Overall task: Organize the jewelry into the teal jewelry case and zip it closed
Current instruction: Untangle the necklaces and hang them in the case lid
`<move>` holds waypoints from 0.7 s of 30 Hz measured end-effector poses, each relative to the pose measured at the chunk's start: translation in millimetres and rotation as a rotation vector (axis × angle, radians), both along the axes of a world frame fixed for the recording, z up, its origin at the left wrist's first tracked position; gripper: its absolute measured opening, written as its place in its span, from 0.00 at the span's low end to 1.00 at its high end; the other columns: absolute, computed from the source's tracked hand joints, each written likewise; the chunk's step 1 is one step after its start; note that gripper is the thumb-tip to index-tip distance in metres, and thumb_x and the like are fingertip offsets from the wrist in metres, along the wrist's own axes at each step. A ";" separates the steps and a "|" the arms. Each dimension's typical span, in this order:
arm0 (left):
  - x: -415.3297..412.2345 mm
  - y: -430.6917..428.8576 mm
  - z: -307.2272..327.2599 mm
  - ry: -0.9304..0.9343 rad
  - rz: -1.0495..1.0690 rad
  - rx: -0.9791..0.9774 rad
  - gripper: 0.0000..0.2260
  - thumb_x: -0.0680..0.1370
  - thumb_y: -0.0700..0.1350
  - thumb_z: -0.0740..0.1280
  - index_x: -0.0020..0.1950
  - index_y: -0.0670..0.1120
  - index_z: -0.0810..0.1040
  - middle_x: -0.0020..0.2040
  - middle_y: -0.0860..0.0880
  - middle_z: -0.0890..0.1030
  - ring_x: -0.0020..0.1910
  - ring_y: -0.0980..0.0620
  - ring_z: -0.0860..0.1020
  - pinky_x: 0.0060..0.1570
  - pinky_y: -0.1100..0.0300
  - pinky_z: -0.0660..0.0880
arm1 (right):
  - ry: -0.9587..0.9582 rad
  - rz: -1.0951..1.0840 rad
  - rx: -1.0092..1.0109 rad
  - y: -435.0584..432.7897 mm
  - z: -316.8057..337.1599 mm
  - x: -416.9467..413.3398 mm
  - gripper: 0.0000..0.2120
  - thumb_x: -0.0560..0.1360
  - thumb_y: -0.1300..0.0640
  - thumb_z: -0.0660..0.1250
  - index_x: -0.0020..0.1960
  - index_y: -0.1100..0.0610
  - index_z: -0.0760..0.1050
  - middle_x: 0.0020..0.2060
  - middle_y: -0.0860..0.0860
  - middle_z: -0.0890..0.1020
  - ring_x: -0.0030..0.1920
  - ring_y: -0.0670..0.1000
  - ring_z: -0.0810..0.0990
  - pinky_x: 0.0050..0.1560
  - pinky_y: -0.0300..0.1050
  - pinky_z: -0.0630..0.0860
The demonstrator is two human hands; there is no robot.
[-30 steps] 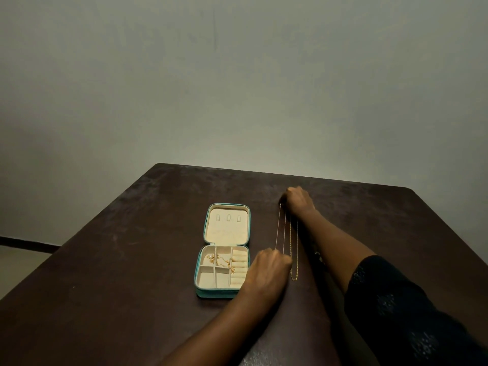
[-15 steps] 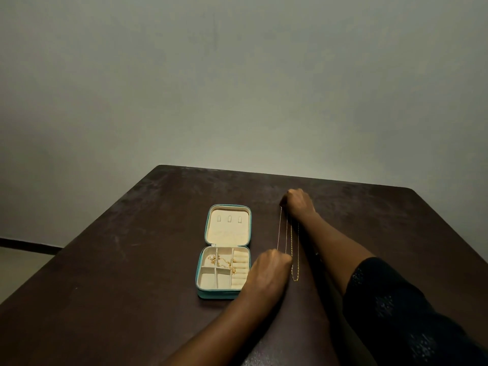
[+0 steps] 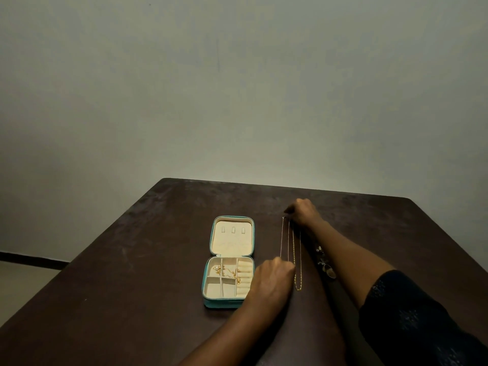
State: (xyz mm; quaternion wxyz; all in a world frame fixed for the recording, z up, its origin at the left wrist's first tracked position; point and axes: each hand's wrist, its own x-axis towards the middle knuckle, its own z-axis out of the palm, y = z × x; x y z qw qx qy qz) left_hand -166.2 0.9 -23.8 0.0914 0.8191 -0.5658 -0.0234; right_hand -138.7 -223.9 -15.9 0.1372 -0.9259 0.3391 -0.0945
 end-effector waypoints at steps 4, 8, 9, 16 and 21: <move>8.7 8.9 9.7 0.027 0.041 -0.046 0.11 0.79 0.41 0.61 0.59 0.43 0.78 0.54 0.39 0.79 0.54 0.39 0.78 0.51 0.49 0.75 | -0.111 0.016 -0.063 18.2 6.0 -3.4 0.13 0.75 0.66 0.65 0.59 0.60 0.78 0.55 0.59 0.82 0.57 0.56 0.80 0.58 0.49 0.76; 33.8 27.9 12.7 0.175 0.192 -0.235 0.11 0.74 0.40 0.63 0.55 0.45 0.81 0.52 0.42 0.81 0.52 0.42 0.80 0.51 0.53 0.77 | -0.206 0.036 -0.095 49.0 16.3 -1.4 0.15 0.75 0.68 0.61 0.58 0.61 0.79 0.54 0.59 0.82 0.56 0.57 0.80 0.56 0.52 0.77; 39.2 32.8 14.6 0.218 0.239 -0.272 0.11 0.73 0.40 0.63 0.53 0.46 0.81 0.50 0.43 0.82 0.51 0.43 0.80 0.49 0.54 0.77 | -0.223 0.051 -0.091 58.0 19.5 -0.3 0.14 0.75 0.67 0.62 0.58 0.60 0.79 0.54 0.59 0.82 0.56 0.57 0.80 0.55 0.52 0.77; 79.4 62.7 10.2 0.368 0.411 -0.406 0.13 0.73 0.35 0.62 0.51 0.44 0.83 0.49 0.43 0.83 0.47 0.49 0.82 0.47 0.56 0.79 | -0.193 0.193 -0.044 120.9 23.5 0.4 0.13 0.73 0.60 0.69 0.57 0.60 0.79 0.52 0.57 0.82 0.52 0.56 0.80 0.51 0.50 0.77; 91.4 73.2 0.1 0.381 0.489 -0.360 0.07 0.74 0.37 0.67 0.46 0.44 0.84 0.46 0.44 0.83 0.40 0.52 0.81 0.41 0.57 0.80 | -0.165 0.203 0.046 150.8 15.5 -7.3 0.14 0.71 0.60 0.71 0.56 0.59 0.80 0.54 0.55 0.82 0.55 0.53 0.80 0.52 0.44 0.74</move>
